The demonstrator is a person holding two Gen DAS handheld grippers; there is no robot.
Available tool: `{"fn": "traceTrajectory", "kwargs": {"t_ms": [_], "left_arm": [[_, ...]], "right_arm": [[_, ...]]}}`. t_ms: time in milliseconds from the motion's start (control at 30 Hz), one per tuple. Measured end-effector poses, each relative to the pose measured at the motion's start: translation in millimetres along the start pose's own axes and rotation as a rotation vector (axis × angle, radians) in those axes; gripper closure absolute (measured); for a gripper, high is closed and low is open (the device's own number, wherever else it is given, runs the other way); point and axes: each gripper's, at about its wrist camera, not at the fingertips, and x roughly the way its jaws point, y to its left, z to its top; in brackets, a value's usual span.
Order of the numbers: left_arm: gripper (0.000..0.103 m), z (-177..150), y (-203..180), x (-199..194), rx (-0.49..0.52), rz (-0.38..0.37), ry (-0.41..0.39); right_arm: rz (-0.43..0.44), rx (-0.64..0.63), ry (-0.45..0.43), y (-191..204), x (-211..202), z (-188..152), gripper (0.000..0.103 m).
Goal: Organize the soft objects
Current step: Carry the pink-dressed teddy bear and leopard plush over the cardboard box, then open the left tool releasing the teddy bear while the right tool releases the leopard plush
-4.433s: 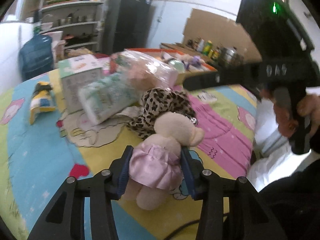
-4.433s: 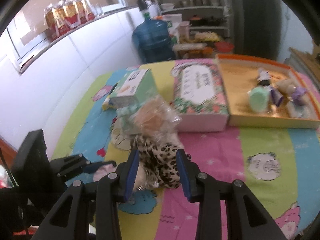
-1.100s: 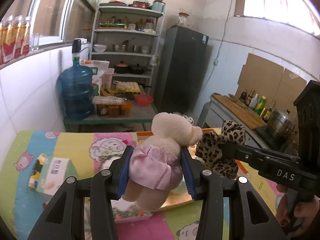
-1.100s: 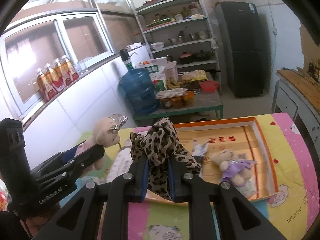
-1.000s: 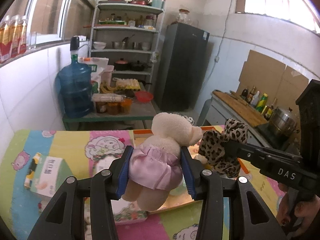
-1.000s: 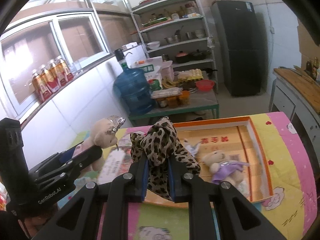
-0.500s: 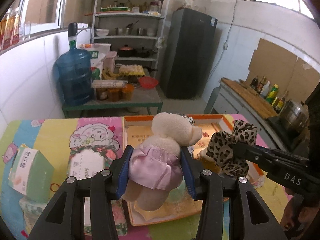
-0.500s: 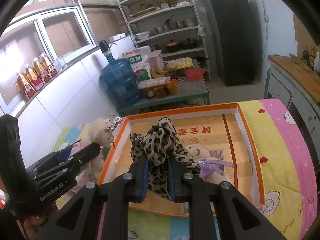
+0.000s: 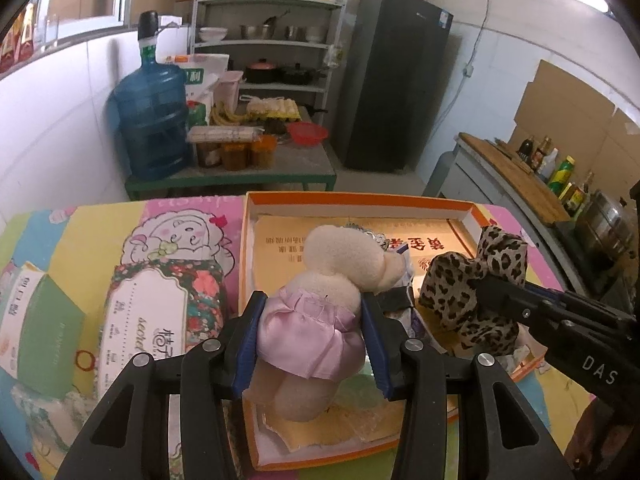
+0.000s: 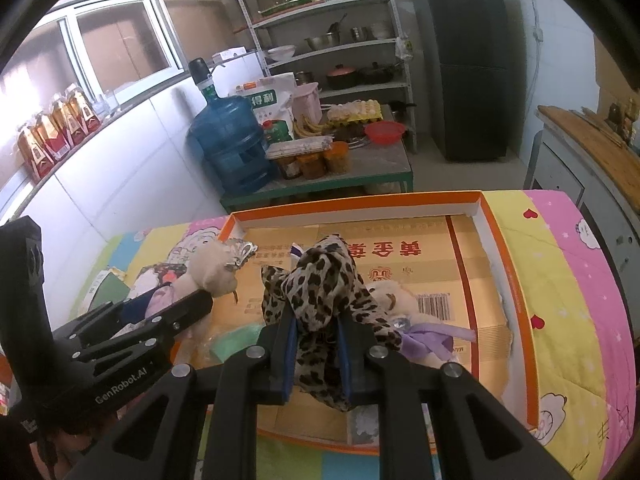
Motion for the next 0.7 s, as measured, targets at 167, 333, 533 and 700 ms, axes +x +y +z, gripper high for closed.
{"fn": "traceTrajectory", "kwargs": {"t_ms": [167,333,533,700], "left_arm": [[0.053,-0.9,-3.4,10.0,0.015,-0.013,0.036],[0.047,0.4,-0.8,13.5,0.001,-0.013,0.044],[0.036,0.8,-1.5,8.5,-0.004,-0.036,0.028],[0.033,2.1,-2.0,1.9,-0.011,-0.051,0.014]], "right_arm": [[-0.013,0.01,0.01,-2.4,3.9,0.7,0.078],[-0.029,0.018,0.003,-6.1,2.7,1.6,0.071],[-0.042,0.039,-0.007,-10.8,-2.2,1.8,0.068],[-0.058,0.051,-0.023,-14.4,-9.9,2.0,0.067]]}}
